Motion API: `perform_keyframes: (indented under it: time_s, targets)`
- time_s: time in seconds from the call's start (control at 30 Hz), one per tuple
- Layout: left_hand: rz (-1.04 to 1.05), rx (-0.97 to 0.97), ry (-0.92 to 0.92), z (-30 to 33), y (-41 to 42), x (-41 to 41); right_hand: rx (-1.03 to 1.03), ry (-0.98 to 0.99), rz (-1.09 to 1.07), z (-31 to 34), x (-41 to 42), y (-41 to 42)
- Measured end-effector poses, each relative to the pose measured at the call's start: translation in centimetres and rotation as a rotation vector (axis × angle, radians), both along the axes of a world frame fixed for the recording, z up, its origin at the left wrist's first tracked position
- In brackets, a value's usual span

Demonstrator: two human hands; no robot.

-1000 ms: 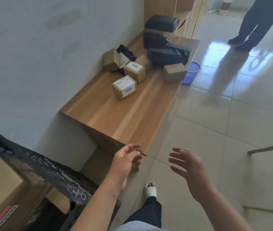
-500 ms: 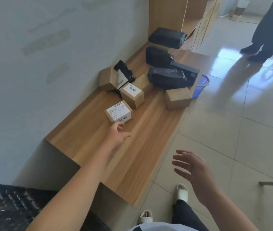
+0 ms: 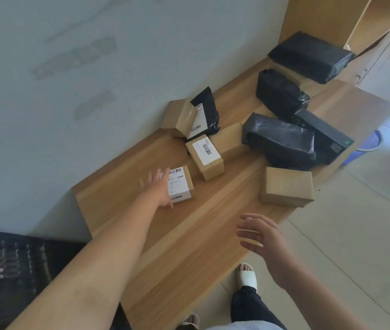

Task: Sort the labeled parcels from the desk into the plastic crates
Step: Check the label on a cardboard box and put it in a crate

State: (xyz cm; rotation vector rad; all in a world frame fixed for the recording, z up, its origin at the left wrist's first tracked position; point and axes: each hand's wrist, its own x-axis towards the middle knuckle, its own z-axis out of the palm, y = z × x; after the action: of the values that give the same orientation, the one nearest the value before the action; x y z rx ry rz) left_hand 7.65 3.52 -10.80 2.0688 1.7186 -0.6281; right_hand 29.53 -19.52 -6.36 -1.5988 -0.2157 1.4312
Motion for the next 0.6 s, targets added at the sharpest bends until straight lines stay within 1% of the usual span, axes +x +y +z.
perform_keyframes:
  time_s: [0.17, 0.37, 0.5, 0.6]
  targets:
    - [0.035, -0.027, 0.045, -0.8, 1.0, 1.4, -0.059, -0.004, 0.117, -1.4, 3.9, 3.2]
    - [0.038, 0.023, 0.081, -1.1, 1.4, 2.2, -0.112, -0.022, 0.198, -2.4, 4.6, 5.8]
    - [0.021, 0.044, 0.049, -1.2, 0.8, 1.4, -0.106, -0.038, 0.229, -1.9, 3.6, 6.2]
    - [0.012, 0.06, -0.005, 0.0, -1.0, 0.7, -0.089, -0.075, 0.217, -1.2, 2.7, 6.1]
